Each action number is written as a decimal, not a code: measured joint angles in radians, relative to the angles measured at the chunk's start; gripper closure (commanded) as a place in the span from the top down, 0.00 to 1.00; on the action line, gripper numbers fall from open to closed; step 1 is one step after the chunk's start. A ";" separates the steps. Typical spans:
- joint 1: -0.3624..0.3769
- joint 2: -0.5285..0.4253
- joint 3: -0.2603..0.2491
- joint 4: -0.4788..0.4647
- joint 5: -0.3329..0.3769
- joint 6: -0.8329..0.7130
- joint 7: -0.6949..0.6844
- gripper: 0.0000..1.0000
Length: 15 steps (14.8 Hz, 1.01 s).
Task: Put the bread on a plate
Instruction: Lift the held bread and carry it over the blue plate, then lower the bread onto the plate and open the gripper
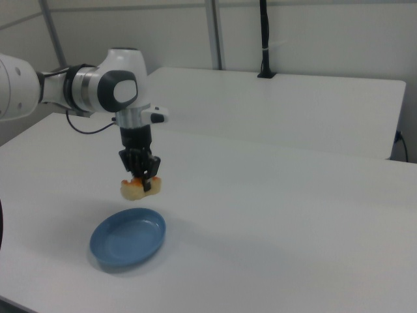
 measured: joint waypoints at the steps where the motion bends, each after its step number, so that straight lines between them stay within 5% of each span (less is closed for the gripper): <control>1: 0.013 0.000 0.000 -0.022 0.000 0.000 -0.004 0.29; 4: 0.030 0.000 0.000 -0.085 -0.001 0.000 -0.020 0.33; 6: 0.031 0.000 -0.002 -0.122 -0.003 0.000 -0.040 0.86; 7: 0.031 -0.001 -0.003 -0.132 -0.003 0.001 -0.049 1.00; 15: 0.031 -0.009 -0.003 -0.157 -0.011 0.013 -0.058 1.00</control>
